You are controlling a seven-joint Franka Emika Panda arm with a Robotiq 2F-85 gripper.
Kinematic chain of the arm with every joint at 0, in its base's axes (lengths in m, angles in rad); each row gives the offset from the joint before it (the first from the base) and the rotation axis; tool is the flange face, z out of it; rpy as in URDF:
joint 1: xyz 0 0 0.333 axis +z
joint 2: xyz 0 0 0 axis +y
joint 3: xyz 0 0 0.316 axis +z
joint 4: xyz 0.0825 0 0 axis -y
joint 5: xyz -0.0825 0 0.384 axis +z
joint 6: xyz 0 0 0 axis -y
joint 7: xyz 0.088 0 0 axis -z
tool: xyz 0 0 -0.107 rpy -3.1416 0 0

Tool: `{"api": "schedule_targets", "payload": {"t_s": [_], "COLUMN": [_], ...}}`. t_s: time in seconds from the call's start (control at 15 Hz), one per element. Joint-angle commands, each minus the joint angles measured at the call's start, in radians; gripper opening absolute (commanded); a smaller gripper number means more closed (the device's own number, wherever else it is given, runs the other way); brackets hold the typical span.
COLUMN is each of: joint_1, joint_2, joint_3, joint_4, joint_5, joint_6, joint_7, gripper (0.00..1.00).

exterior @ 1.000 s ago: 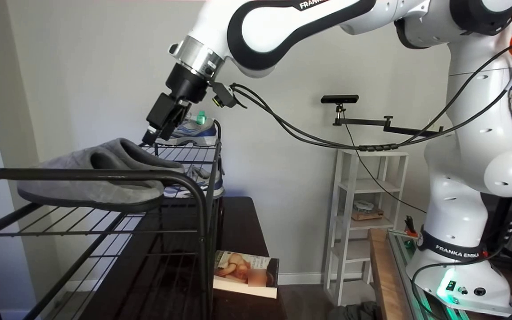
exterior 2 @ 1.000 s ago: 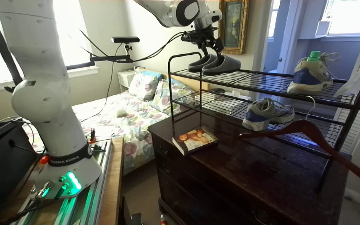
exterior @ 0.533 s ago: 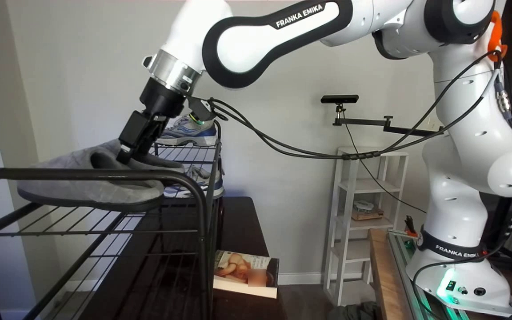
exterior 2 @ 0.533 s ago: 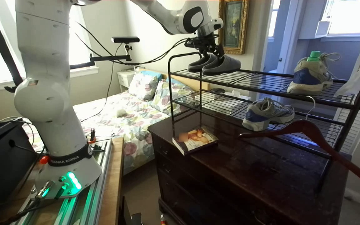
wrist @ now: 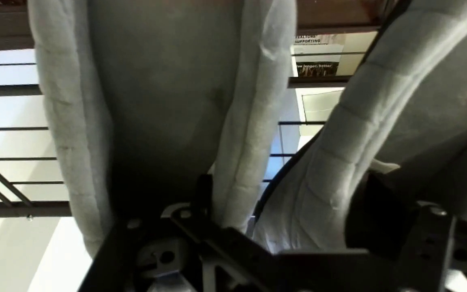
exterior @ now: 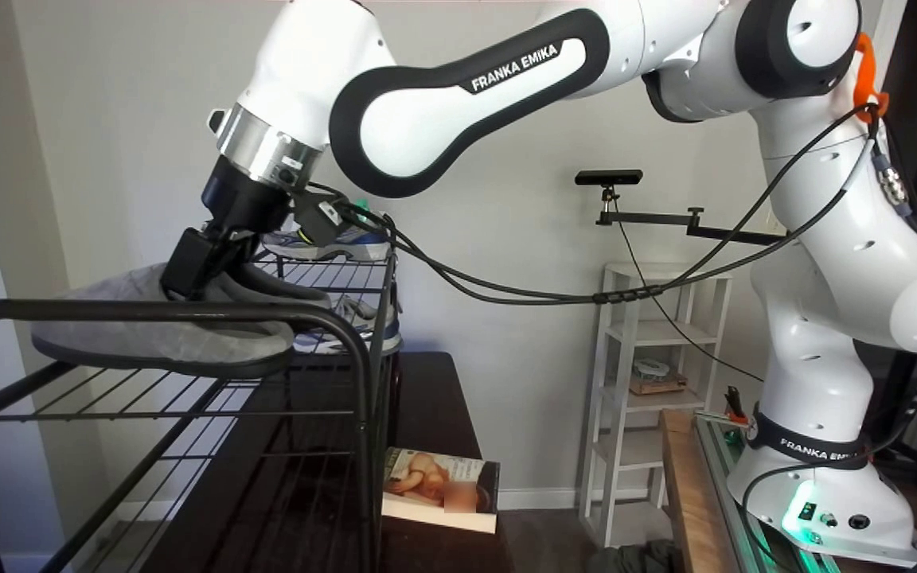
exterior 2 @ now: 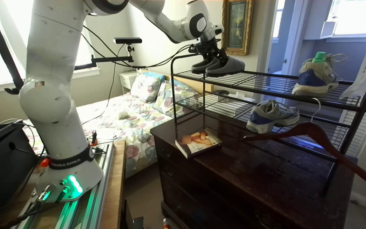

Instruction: Put the slippers on the cabinet

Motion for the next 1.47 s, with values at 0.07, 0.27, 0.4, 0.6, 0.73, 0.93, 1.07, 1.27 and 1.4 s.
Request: {"api": "schedule_targets", "payload": {"t_s": [0.07, 0.27, 0.4, 0.6, 0.73, 0.93, 1.07, 1.27, 1.4], "joint_1": [0.032, 0.029, 0.025, 0.012, 0.0, 0.006, -0.004, -0.041, -0.068], "joint_2": [0.056, 0.056, 0.052, 0.039, 0.011, -0.13, -0.209, -0.363, -0.452], "joint_3": [-0.05, -0.067, -0.077, -0.07, -0.05, -0.029, 0.005, 0.074, 0.095], "joint_4": [0.088, 0.092, 0.096, 0.098, 0.094, 0.012, -0.037, -0.147, -0.236], "joint_5": [-0.045, -0.042, -0.042, -0.03, -0.01, -0.024, -0.004, 0.117, 0.245], "joint_6": [-0.05, -0.061, -0.068, -0.099, -0.125, -0.175, -0.184, -0.234, -0.291], "joint_7": [0.079, 0.102, 0.111, 0.079, 0.043, -0.005, -0.051, -0.12, -0.152], "gripper": [0.61, 0.39, 0.25, 0.05, 0.0, 0.01, 0.03, 0.03, 0.03]}}
